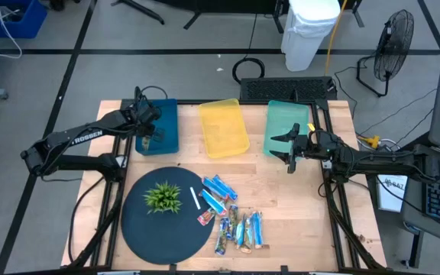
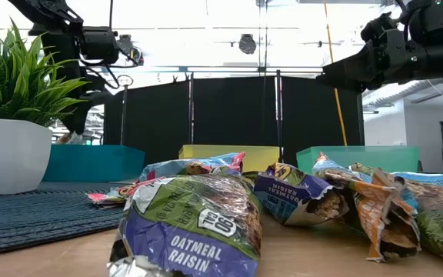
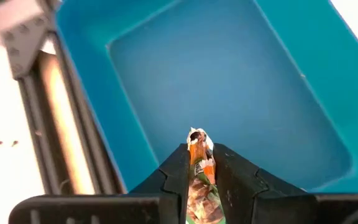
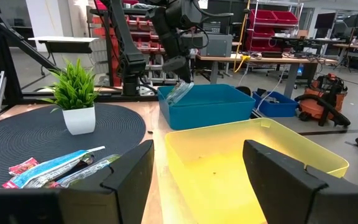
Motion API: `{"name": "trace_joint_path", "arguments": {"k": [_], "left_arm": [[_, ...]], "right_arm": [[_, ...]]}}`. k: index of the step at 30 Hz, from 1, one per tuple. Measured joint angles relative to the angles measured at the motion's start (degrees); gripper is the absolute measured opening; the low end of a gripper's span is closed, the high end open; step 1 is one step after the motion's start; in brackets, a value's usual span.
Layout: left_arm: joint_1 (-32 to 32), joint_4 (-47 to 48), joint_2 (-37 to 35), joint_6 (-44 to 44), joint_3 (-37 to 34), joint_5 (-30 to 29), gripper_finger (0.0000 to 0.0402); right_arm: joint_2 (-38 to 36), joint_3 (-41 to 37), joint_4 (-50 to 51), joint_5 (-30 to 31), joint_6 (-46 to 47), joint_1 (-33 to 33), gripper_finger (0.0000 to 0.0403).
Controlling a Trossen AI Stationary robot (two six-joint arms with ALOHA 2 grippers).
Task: Pick and place Granola Bars by type
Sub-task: Put the yellow granola bar into the blue bin
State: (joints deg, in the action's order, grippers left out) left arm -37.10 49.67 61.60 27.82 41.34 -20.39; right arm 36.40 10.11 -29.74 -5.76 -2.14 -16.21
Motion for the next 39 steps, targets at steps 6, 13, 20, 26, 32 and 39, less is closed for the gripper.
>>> {"name": "trace_joint_path", "arguments": {"k": [6,13,20,26,32,39], "left_arm": [[0.0,0.0,0.0,1.2,0.0,-2.6,0.0079],[0.0,0.0,0.0,2.1,0.0,-4.0,0.0139],[0.0,0.0,0.0,1.9,0.0,-5.7,0.0240],[0.0,-0.2,0.0,1.2,0.0,-5.7,0.0295],[3.5,-10.0,-0.9,-1.0,-0.1,3.2,0.0314],[14.7,-34.4,-5.9,-15.8,-0.1,15.3,0.0303]], "right_arm": [[0.0,0.0,0.0,0.0,0.0,0.0,0.0238],[0.0,0.0,0.0,0.0,0.0,0.0,0.0238],[0.0,0.0,0.0,0.0,0.0,0.0,0.0238],[0.0,0.0,0.0,0.0,0.0,0.0,0.0238],[0.0,0.0,0.0,0.0,0.0,0.0,0.0238],[0.0,0.0,0.1,0.0,0.6,0.0,0.0238]]}}
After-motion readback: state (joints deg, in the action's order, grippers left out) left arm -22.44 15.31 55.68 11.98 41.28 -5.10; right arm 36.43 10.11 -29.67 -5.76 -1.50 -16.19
